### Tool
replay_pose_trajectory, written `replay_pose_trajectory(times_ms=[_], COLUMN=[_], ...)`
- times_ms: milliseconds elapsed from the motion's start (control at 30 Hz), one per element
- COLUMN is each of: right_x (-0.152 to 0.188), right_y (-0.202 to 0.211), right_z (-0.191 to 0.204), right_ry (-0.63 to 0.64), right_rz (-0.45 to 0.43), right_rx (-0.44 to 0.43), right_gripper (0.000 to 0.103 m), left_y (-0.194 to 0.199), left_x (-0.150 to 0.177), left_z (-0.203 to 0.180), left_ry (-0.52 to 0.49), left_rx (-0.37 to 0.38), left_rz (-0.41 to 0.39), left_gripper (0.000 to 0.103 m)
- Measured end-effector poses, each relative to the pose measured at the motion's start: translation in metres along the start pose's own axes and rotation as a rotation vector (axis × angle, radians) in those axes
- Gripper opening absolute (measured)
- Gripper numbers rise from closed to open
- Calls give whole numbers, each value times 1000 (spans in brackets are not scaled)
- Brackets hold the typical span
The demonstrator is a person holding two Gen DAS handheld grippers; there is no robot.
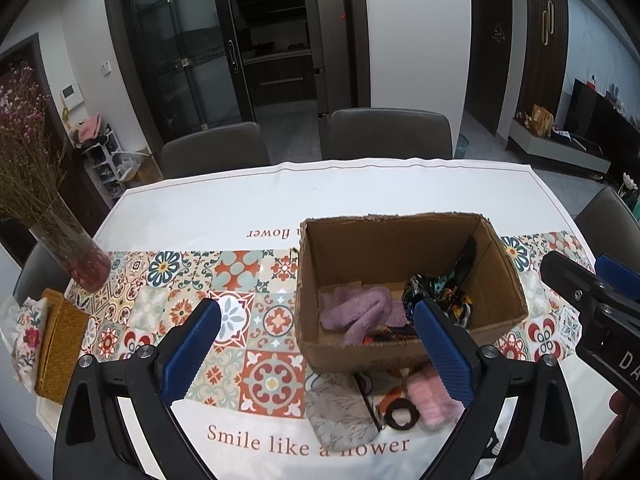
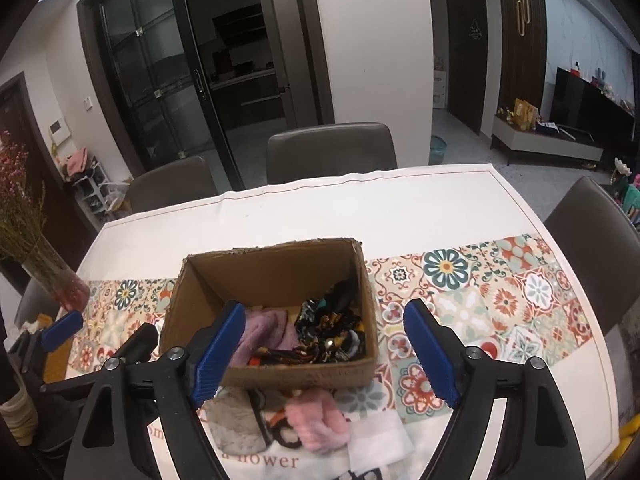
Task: Organize soft objects
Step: 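Withdraw both grippers from the box toward the remaining items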
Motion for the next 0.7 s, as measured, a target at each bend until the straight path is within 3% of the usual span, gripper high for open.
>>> replay_pose_trajectory(times_ms=[267,700], right_x=[20,58], right_y=[11,7], right_z=[-8,-13], right_ry=[-21,-37], right_rz=[11,56], right_rx=[5,0], right_gripper=[82,82], left_y=[14,9], left_x=[18,60], left_z=[-1,1], left_ry=[-8,4], left_rx=[-13,-10], left_rz=[-11,40], left_gripper=[99,99])
Point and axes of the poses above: each gripper's, at about its wrist camera, not at the fingertips, and y roughly against the way its jaws point, z to its left, x to its underside, the point moved 10 cm from there along -y, roughly the way its jaws point, and after that the axes turned 7 degrees about -x, right-handed, at the moved point
